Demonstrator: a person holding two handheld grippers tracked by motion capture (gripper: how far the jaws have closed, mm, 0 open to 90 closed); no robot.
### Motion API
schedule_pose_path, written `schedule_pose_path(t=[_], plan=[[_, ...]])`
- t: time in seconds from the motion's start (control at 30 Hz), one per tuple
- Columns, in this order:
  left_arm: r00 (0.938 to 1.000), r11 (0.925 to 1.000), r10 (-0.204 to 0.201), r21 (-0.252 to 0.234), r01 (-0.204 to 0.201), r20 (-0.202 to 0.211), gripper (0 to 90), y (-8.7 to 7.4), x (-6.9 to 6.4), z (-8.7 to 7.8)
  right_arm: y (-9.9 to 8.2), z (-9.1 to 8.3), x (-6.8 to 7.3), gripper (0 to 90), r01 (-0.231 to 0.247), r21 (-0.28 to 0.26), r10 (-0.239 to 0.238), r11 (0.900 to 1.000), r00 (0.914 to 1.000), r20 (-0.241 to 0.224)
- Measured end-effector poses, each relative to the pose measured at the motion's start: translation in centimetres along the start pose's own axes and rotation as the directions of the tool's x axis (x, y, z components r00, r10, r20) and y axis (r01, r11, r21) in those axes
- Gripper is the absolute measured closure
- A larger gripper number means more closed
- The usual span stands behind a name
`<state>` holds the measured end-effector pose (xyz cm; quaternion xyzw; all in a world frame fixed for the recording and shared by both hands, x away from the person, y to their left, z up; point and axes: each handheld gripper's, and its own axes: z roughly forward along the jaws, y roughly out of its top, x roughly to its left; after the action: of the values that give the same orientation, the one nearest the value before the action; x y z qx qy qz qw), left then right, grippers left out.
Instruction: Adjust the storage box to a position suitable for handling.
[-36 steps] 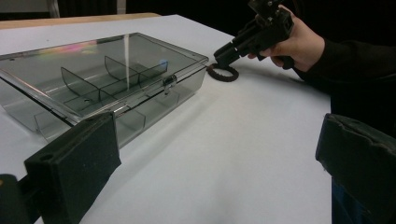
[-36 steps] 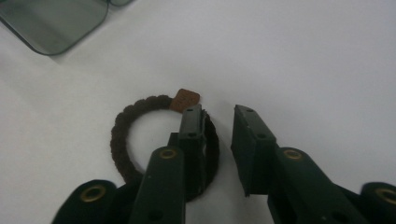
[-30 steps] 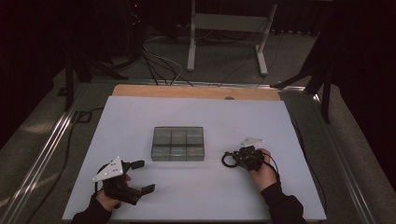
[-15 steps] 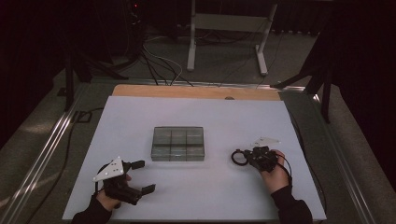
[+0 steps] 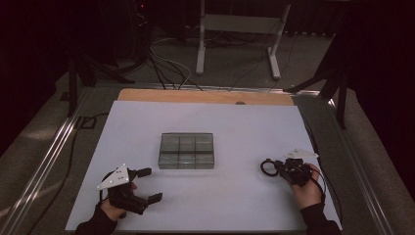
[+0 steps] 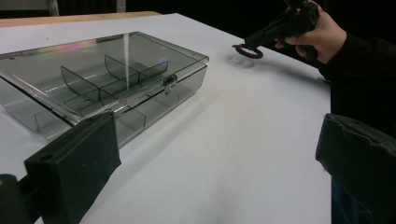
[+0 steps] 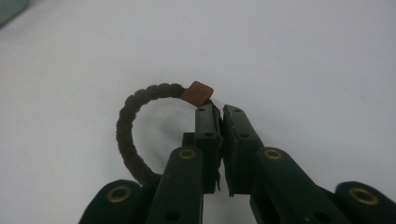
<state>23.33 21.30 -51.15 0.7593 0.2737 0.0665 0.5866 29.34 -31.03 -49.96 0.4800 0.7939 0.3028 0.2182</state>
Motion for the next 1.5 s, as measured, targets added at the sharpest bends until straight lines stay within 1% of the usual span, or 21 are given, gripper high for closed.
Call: schedule_pose_path(t=[0.2,0.33,0.43,0.57,0.67,0.73,0.83,0.9,0.97,1.03,1.1,1.13,1.17,1.23,1.3,1.33,1.37,1.4,1.43,1.47,1.5], plan=[[1.0000,1.0000,0.002,0.003,-0.002,0.001,0.3,0.0,0.0,0.1,-1.4,-0.8,-1.4,84.8,-0.045,0.005,0.045,0.9990,0.9986,0.029],[1.0000,1.0000,0.002,0.007,-0.003,0.002,0.3,0.0,-0.1,0.2,-2.0,-1.3,-2.2,84.6,-0.064,0.009,0.064,0.9979,0.9969,0.047],[1.0000,1.0000,0.004,0.006,-0.004,0.000,0.3,0.0,-0.1,0.1,-2.6,-1.3,-2.5,84.5,-0.073,0.020,0.072,0.9971,0.9958,0.057],[1.0000,1.0000,-0.004,0.006,0.004,0.000,0.3,0.0,0.0,0.1,-3.0,-1.3,-2.8,84.2,-0.086,0.028,0.085,0.9959,0.9947,0.058],[0.9999,0.9999,0.002,0.015,-0.002,0.016,0.4,0.0,0.0,0.2,-3.1,-1.3,-2.9,82.9,-0.096,0.026,0.095,0.9950,0.9941,0.052],[0.9997,0.9996,0.003,0.028,-0.003,0.026,0.4,0.0,-0.2,0.3,-3.2,-1.3,-2.9,74.8,-0.102,0.017,0.102,0.9946,0.9937,0.048],[0.9995,0.9990,0.015,0.041,-0.017,0.028,0.4,0.1,-0.3,0.5,-3.1,-1.3,-2.8,61.4,-0.116,0.000,0.116,0.9933,0.9927,0.034],[0.9998,0.9992,0.013,0.037,-0.014,0.018,0.4,0.1,-0.3,0.4,-3.0,-1.4,-2.7,53.1,-0.126,-0.021,0.127,0.9918,0.9917,0.021],[0.9998,0.9996,0.008,0.029,-0.008,0.021,0.4,0.2,-0.3,0.3,-2.8,-1.6,-2.4,43.2,-0.130,-0.051,0.130,0.9902,0.9914,-0.004],[0.9999,0.9997,0.014,0.022,-0.014,0.009,0.4,0.3,-0.2,0.2,-2.6,-1.8,-2.0,34.7,-0.129,-0.079,0.127,0.9885,0.9915,-0.027],[0.9999,0.9999,0.011,0.012,-0.011,0.001,0.4,0.5,-0.1,0.1,-2.3,-2.0,-1.7,24.6,-0.136,-0.111,0.131,0.9844,0.9902,-0.048],[1.0000,1.0000,0.009,0.005,-0.009,-0.002,0.4,0.6,0.0,0.1,-2.1,-2.1,-1.5,20.7,-0.142,-0.126,0.135,0.9818,0.9889,-0.063],[1.0000,1.0000,0.005,-0.003,-0.005,0.000,0.4,0.7,0.1,0.0,-2.0,-2.1,-1.4,14.1,-0.142,-0.138,0.130,0.9802,0.9876,-0.087],[0.9999,0.9999,0.010,-0.012,-0.010,0.008,0.4,1.0,0.2,-0.2,-1.9,-2.3,-1.2,10.6,-0.148,-0.159,0.126,0.9761,0.9820,-0.140],[0.9998,0.9997,0.016,-0.017,-0.015,0.011,0.4,1.4,0.4,-0.2,-1.6,-2.3,-1.0,8.0,-0.160,-0.174,0.131,0.9716,0.9771,-0.168],[0.9998,0.9996,0.017,-0.020,-0.017,0.008,0.4,1.5,0.4,-0.2,-1.5,-2.4,-0.9,5.3,-0.159,-0.184,0.125,0.9699,0.9747,-0.185],[0.9998,0.9997,0.020,-0.015,-0.020,0.004,0.4,1.7,0.5,-0.2,-1.4,-2.4,-0.7,1.9,-0.151,-0.189,0.113,0.9703,0.9740,-0.197],[0.9997,0.9996,0.026,-0.014,-0.026,-0.005,0.4,1.9,0.6,-0.2,-1.3,-2.4,-0.5,1.4,-0.139,-0.195,0.099,0.9710,0.9748,-0.200],[0.9993,0.9994,0.033,-0.011,-0.033,-0.016,0.4,2.1,0.7,-0.2,-1.2,-2.4,-0.3,1.4,-0.130,-0.198,0.087,0.9716,0.9736,-0.211],[0.9993,0.9996,0.027,-0.004,-0.027,-0.028,0.4,2.4,0.9,-0.1,-1.1,-2.4,-0.1,1.4,-0.130,-0.199,0.084,0.9713,0.9706,-0.225],[0.9988,0.9995,0.032,-0.003,-0.033,-0.036,0.4,2.5,1.1,0.0,-1.0,-2.5,0.1,1.4,-0.133,-0.209,0.083,0.9689,0.9686,-0.234]])
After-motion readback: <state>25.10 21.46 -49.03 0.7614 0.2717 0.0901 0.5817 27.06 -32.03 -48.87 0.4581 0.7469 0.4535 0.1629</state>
